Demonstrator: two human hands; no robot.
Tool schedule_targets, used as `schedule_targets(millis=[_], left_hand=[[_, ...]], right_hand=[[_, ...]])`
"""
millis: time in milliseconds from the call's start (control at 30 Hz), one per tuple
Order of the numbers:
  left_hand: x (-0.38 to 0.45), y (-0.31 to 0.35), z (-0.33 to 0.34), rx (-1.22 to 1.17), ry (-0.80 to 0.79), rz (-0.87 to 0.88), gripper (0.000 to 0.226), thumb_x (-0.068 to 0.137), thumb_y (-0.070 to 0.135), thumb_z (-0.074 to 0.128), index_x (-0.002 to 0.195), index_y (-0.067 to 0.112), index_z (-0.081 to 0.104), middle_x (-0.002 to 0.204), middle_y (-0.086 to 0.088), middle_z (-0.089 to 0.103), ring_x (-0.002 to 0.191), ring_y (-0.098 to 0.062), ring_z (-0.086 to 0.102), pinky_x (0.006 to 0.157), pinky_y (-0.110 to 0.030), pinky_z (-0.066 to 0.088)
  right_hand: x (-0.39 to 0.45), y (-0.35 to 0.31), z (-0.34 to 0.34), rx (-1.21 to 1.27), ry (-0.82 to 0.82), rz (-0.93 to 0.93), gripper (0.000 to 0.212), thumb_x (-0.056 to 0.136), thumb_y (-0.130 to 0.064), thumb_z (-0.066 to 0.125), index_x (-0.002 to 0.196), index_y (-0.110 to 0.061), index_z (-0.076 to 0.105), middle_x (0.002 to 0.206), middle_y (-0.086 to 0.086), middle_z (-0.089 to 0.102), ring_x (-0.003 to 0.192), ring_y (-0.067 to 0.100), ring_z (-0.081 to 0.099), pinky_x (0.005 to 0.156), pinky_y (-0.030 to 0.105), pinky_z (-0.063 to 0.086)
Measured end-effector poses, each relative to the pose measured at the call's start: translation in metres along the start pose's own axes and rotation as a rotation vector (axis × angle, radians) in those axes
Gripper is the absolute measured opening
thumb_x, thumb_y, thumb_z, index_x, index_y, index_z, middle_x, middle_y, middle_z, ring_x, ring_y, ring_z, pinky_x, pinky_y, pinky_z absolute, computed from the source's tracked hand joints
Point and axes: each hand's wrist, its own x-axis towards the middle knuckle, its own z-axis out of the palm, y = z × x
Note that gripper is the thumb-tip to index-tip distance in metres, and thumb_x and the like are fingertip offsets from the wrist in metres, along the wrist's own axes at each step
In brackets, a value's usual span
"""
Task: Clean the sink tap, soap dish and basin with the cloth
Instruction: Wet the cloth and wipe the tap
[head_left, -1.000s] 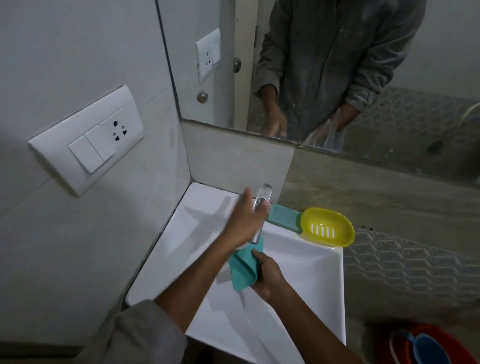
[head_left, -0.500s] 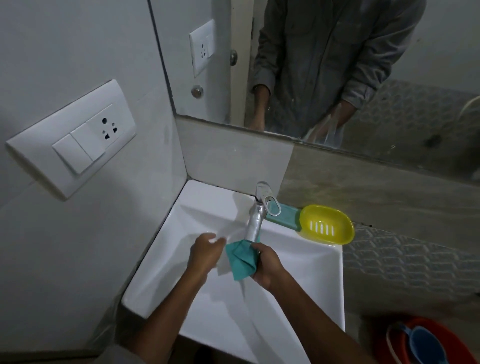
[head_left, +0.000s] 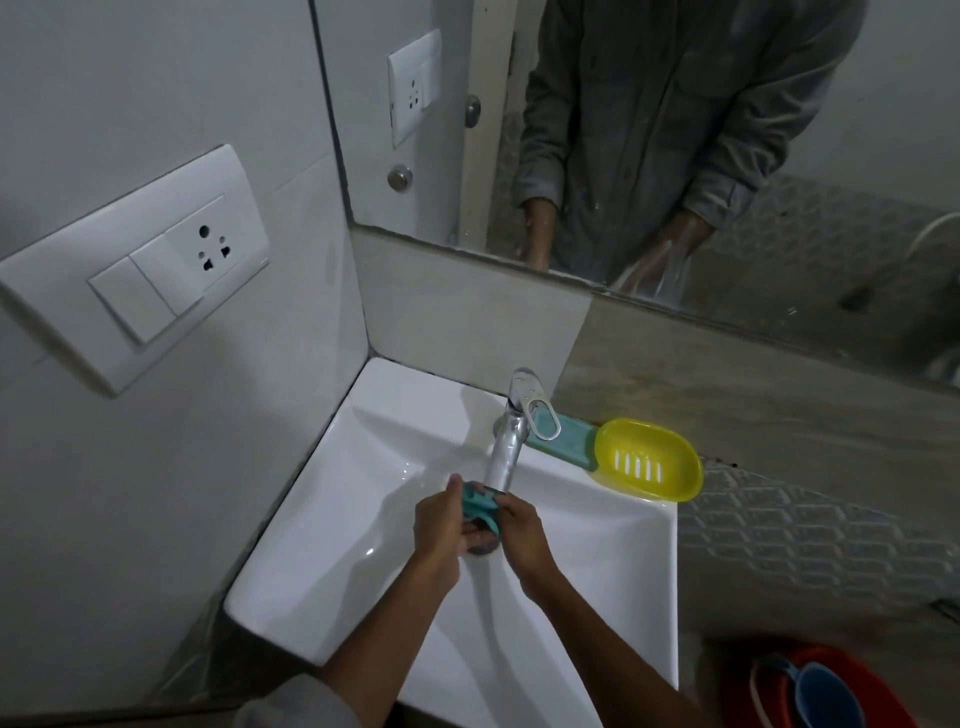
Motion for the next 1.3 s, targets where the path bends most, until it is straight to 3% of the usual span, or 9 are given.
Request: schedule_targets(millis=[167, 300, 433, 533, 667, 800, 933, 1133, 1300], left_hand=[[0.003, 0.004, 0.002, -0.267, -0.092, -0.152, 0.016, 0.087, -0.008, 0.059, 0.103, -0.008, 0.061, 0.108, -0.026, 0.060, 0.095, -0.036, 0.062, 0.068, -0.037, 0.056], [0.003, -0.010, 0.004, -0.120, -0.218, -0.085, 0.023, 0.088, -0.009, 0.054, 0.106, -0.002, 0.066, 0.102, -0.024, 0.069, 0.093, -0.036, 0.068, 0.085, -0.047, 0.056], [0.013, -0.011, 0.004, 0.114, -0.056, 0.128, 0.022, 0.082, -0.005, 0.062, 0.090, 0.011, 0.074, 0.085, -0.011, 0.074, 0.074, -0.029, 0.070, 0.050, -0.027, 0.053], [0.011, -0.013, 0.013, 0.393, 0.086, 0.345, 0.018, 0.081, 0.006, 0.065, 0.086, 0.020, 0.076, 0.075, 0.005, 0.071, 0.063, -0.003, 0.064, 0.042, -0.010, 0.045], [-0.001, -0.035, 0.023, 0.394, -0.011, 0.244, 0.014, 0.086, 0.021, 0.061, 0.088, 0.017, 0.074, 0.078, 0.001, 0.071, 0.072, -0.009, 0.069, 0.063, -0.024, 0.057], [0.000, -0.012, 0.011, -0.083, -0.202, -0.007, 0.034, 0.100, 0.037, 0.041, 0.099, 0.014, 0.065, 0.099, -0.012, 0.066, 0.104, -0.026, 0.062, 0.087, -0.035, 0.047], [-0.017, -0.010, 0.010, -0.194, -0.518, -0.111, 0.067, 0.097, 0.060, 0.017, 0.137, 0.016, 0.048, 0.135, -0.012, 0.057, 0.129, -0.024, 0.049, 0.114, -0.039, 0.032], [-0.012, -0.002, 0.010, -0.199, -0.367, -0.125, 0.077, 0.093, 0.067, 0.021, 0.137, 0.010, 0.051, 0.131, -0.016, 0.059, 0.127, -0.028, 0.051, 0.115, -0.041, 0.033], [-0.012, -0.012, 0.012, -0.084, -0.541, -0.134, 0.084, 0.088, 0.074, 0.009, 0.141, 0.021, 0.046, 0.139, -0.004, 0.054, 0.135, -0.020, 0.042, 0.120, -0.044, 0.018]], right_hand=[[0.001, -0.004, 0.001, 0.279, -0.059, 0.155, 0.042, 0.092, -0.041, 0.048, 0.114, -0.009, 0.065, 0.099, 0.008, 0.072, 0.091, 0.023, 0.068, 0.082, 0.036, 0.057], [0.010, -0.008, 0.004, 0.338, 0.050, 0.222, 0.026, 0.099, -0.023, 0.041, 0.118, -0.006, 0.048, 0.099, 0.016, 0.061, 0.084, 0.026, 0.060, 0.062, 0.031, 0.050], [0.010, -0.011, 0.025, 0.309, 0.007, 0.261, 0.019, 0.095, -0.027, 0.047, 0.112, -0.020, 0.049, 0.093, 0.008, 0.059, 0.077, 0.017, 0.056, 0.060, 0.026, 0.044], [0.007, -0.009, 0.030, 0.314, 0.070, 0.310, 0.019, 0.098, -0.029, 0.041, 0.107, -0.018, 0.054, 0.094, 0.009, 0.063, 0.081, 0.016, 0.061, 0.060, 0.025, 0.048], [0.013, -0.017, 0.007, 0.279, 0.095, 0.290, 0.026, 0.100, -0.028, 0.032, 0.090, -0.017, 0.053, 0.076, 0.004, 0.055, 0.070, 0.014, 0.055, 0.057, 0.025, 0.044], [0.001, -0.014, 0.031, 0.197, -0.039, 0.234, 0.017, 0.098, -0.035, 0.044, 0.100, -0.025, 0.057, 0.086, -0.003, 0.062, 0.083, 0.011, 0.060, 0.068, 0.024, 0.046], [0.007, -0.029, 0.016, 0.221, 0.067, 0.268, 0.025, 0.098, -0.037, 0.039, 0.093, -0.018, 0.055, 0.087, 0.003, 0.064, 0.084, 0.016, 0.061, 0.067, 0.029, 0.045], [-0.003, -0.015, 0.032, 0.201, -0.038, 0.221, 0.020, 0.098, -0.034, 0.042, 0.117, -0.038, 0.047, 0.105, -0.018, 0.058, 0.096, -0.002, 0.054, 0.086, 0.022, 0.041], [0.008, -0.022, 0.011, 0.184, 0.044, 0.297, 0.029, 0.099, -0.038, 0.032, 0.103, -0.019, 0.054, 0.087, 0.003, 0.063, 0.079, 0.014, 0.059, 0.063, 0.027, 0.043]])
